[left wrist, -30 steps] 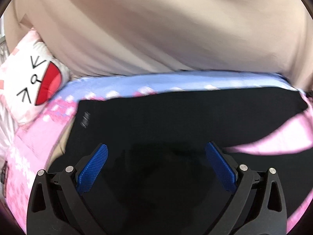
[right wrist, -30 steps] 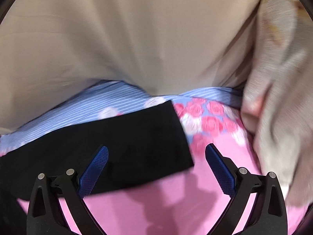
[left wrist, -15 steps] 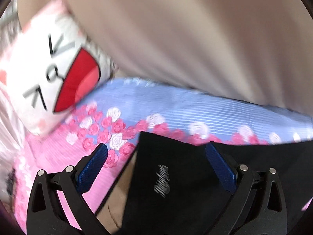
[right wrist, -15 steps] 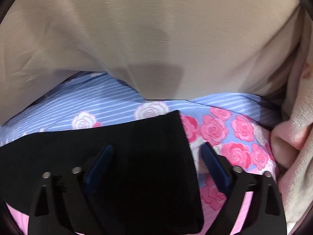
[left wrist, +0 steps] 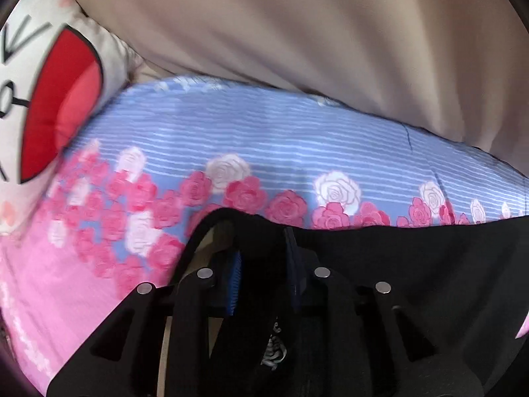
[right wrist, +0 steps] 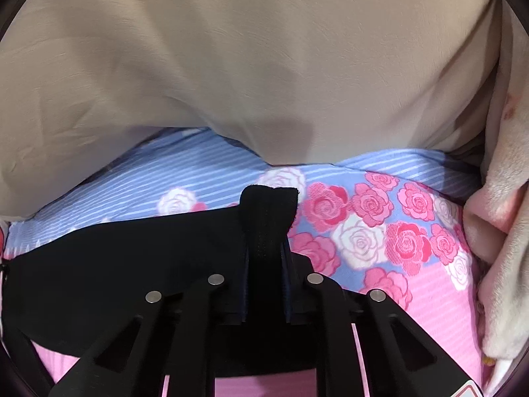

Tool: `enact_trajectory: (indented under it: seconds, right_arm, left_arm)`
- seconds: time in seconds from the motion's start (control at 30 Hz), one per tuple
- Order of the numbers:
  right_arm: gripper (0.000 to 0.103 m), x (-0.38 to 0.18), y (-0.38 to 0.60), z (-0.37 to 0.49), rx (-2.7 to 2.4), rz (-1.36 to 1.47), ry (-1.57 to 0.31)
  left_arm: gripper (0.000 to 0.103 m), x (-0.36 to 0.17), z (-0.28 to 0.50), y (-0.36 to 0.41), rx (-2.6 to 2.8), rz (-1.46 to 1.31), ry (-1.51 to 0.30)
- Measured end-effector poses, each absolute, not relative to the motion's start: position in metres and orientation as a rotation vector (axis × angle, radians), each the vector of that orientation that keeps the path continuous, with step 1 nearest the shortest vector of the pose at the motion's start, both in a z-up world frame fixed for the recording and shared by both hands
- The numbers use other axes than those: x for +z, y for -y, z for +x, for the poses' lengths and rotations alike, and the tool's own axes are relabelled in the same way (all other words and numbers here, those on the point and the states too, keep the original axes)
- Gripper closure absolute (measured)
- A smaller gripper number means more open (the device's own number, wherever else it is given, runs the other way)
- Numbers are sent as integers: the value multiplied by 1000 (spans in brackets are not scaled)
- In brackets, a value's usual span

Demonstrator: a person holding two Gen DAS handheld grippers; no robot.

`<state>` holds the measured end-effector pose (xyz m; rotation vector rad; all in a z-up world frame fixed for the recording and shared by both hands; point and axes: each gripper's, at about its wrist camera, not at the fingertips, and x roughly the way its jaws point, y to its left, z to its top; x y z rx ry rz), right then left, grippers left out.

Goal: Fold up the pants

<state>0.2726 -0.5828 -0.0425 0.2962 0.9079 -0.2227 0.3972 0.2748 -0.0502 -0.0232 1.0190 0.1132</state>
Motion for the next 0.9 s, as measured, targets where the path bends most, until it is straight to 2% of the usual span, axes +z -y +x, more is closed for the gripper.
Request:
enact_trajectory:
  seconds: [0.27, 0.37, 0.5, 0.57, 0.63, 0.8, 0.83, 0.9]
  right_arm:
    - [91, 38, 552, 193, -172, 229, -762]
    - [91, 69, 535, 139, -134, 184, -697]
    - [94, 97, 509, 65, -113, 117, -649]
    - [99, 99, 499, 25, -117, 97, -644]
    - [99, 90, 495, -12, -139, 83, -659]
    - [99, 34, 501, -68, -205, 94, -835]
    - [99, 19, 505, -80, -225, 116, -870]
    - [95, 6, 508, -94, -252, 161, -891]
  left_arm:
    - [81, 46, 308, -285, 33, -77, -827]
    - [81, 78, 246, -285, -14, -66, -764]
    - [80, 94, 162, -284, -55, -26, -715]
    - [80, 82, 119, -282, -55, 0, -732]
    - [79, 62, 98, -282, -49, 21, -778]
    - [76, -19, 68, -298, -57, -54, -952]
    - [72, -32, 60, -304, -50, -95, -971]
    - [51, -38, 43, -318, -45, -220, -947]
